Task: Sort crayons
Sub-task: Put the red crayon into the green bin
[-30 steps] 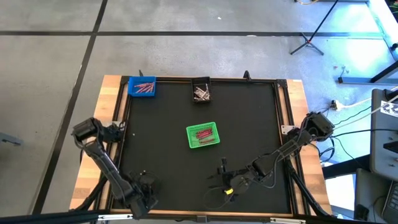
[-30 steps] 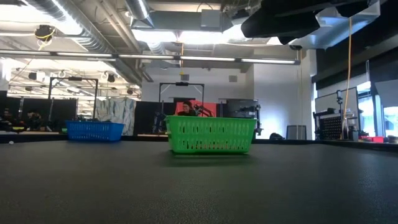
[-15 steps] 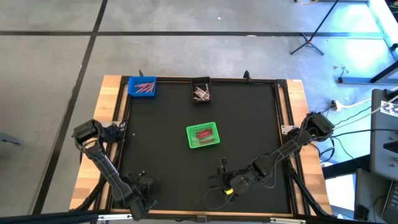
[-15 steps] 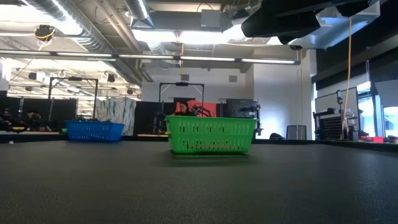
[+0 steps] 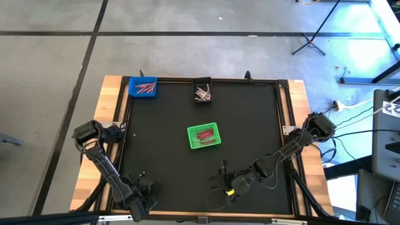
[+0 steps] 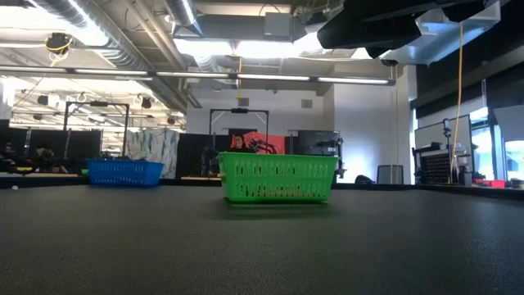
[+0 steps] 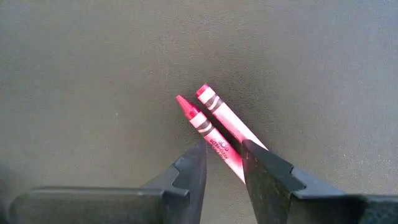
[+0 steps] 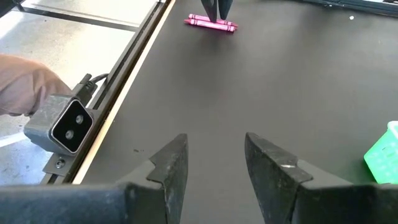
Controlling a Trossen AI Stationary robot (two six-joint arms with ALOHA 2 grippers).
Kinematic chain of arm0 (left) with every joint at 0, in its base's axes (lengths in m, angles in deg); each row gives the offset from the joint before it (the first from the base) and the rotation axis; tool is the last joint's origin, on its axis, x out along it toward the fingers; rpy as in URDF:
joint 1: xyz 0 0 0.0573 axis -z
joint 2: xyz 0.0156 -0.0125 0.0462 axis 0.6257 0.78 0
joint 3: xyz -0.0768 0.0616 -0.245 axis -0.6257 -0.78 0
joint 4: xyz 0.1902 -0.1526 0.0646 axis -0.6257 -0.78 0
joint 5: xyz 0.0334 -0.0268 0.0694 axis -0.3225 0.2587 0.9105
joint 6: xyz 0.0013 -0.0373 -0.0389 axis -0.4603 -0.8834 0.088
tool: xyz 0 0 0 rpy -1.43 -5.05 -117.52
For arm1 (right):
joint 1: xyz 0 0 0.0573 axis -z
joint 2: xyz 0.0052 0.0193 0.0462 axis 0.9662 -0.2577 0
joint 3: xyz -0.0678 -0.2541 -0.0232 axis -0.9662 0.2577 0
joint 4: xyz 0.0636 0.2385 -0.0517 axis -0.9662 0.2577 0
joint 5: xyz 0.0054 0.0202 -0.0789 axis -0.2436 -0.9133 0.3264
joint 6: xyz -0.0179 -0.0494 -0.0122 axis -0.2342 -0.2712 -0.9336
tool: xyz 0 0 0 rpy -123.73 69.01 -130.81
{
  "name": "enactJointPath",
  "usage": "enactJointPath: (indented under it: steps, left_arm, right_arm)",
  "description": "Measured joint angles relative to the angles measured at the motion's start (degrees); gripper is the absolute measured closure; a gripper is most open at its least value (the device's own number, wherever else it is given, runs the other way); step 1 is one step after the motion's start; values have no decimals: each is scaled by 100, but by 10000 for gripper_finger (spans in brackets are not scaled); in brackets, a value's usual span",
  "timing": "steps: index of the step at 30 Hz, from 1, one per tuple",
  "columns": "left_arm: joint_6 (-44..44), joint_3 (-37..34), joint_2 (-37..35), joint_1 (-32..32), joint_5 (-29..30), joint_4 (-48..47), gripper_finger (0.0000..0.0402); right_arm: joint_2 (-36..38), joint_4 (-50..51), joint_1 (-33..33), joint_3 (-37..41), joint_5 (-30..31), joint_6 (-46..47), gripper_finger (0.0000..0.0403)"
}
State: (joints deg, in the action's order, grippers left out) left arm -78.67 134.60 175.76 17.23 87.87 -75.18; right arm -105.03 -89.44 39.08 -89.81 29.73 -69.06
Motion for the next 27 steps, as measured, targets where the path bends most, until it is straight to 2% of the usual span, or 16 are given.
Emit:
enactJointPath:
  steps: [10,13,19,27]
  left_arm:
    - [66,-2,2,0,4,0,301]
    - [85,-2,-57,62,171,13,301]
    - [-326,-4,-298,304,560,11,301]
    - [-960,-4,-222,528,697,92,301]
  right_arm:
    - [2,0,0,0,0,-2,244]
    - [2,0,0,0,-1,-2,244]
    - [2,6,0,-2,-2,0,244]
    - [3,15,-4,-2,-4,-6,244]
